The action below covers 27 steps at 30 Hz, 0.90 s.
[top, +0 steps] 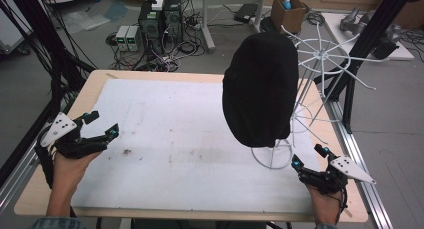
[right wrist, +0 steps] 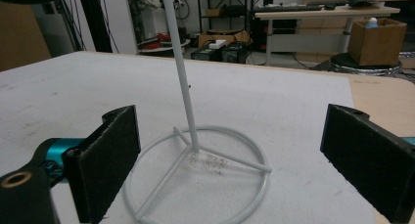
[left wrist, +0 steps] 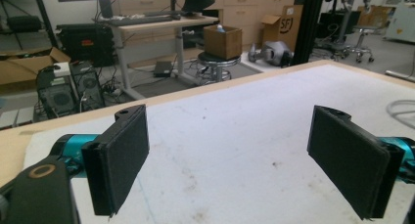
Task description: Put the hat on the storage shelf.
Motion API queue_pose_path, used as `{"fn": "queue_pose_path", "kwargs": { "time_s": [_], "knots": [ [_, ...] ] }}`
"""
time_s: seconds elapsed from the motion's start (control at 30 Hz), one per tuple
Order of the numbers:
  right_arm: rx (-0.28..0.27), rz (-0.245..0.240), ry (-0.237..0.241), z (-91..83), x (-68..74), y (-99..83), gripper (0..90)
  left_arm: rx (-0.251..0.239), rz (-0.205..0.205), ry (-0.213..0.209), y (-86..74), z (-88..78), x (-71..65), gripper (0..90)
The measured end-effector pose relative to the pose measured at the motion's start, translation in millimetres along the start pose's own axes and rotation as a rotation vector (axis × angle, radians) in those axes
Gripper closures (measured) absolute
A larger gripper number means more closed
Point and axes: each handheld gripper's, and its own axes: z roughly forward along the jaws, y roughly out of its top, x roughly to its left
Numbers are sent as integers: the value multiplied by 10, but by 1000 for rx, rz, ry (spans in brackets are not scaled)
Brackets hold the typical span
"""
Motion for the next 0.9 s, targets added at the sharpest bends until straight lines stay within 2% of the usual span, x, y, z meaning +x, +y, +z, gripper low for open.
{"fn": "queue_pose_path", "kwargs": {
  "time_s": [0.23, 0.37, 0.73, 0.9],
  "knots": [
    [3, -9, 3, 2, 15, 1, 68, 10, -23, 35, -139, -19, 69, 162],
    [13, -16, 3, 14, 18, -2, 68, 13, -17, 46, -193, -17, 75, 161],
    [21, -26, 9, 45, 31, -4, 68, 28, -29, 62, -316, -24, 121, 162],
    [24, -26, 10, 45, 39, -2, 68, 38, -28, 56, -328, -13, 120, 161]
  ]
}}
